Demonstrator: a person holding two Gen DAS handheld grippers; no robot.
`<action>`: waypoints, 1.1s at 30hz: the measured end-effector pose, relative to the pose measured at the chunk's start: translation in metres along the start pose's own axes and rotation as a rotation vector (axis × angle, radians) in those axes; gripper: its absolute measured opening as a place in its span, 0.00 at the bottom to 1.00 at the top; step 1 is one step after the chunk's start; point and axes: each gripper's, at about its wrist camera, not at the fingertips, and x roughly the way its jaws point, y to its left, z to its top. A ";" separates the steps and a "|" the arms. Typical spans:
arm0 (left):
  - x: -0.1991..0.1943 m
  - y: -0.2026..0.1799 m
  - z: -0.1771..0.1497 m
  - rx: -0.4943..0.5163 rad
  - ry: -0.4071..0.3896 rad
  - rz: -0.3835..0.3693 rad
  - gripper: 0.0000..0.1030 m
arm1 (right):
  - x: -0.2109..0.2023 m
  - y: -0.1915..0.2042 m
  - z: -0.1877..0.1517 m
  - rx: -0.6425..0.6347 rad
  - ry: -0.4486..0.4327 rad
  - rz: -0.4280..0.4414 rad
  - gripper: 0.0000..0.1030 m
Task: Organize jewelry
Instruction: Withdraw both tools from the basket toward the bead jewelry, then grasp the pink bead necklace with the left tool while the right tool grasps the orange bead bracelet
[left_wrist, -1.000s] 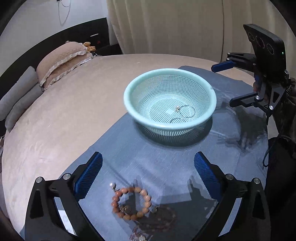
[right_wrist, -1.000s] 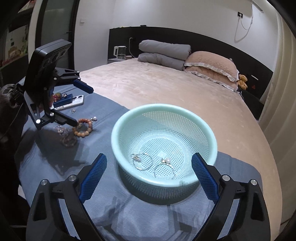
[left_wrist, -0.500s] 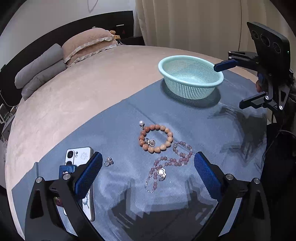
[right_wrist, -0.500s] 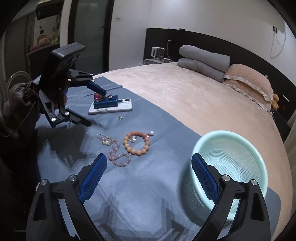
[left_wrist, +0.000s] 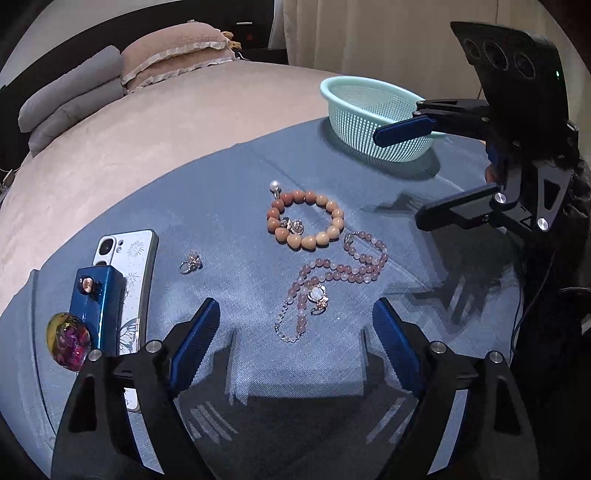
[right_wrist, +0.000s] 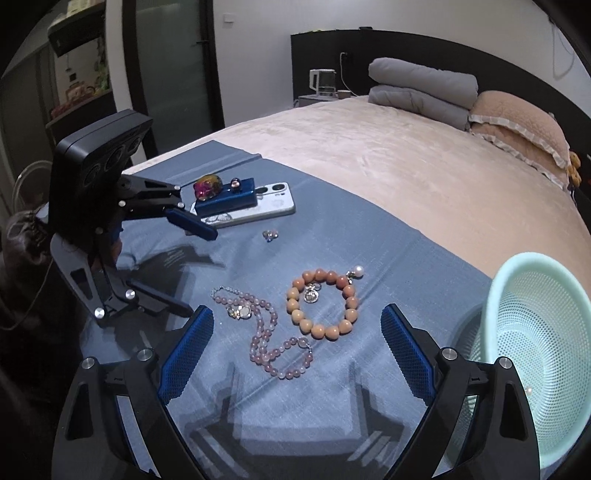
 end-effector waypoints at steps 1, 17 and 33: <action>0.003 0.001 -0.001 -0.002 0.006 -0.011 0.77 | 0.006 0.000 0.001 0.001 0.005 -0.002 0.84; 0.032 0.014 -0.015 -0.030 0.021 0.011 0.46 | 0.075 -0.023 -0.006 0.130 0.157 -0.160 0.43; 0.027 -0.003 -0.018 -0.275 -0.013 0.044 0.09 | 0.046 -0.036 -0.023 0.378 0.101 -0.044 0.11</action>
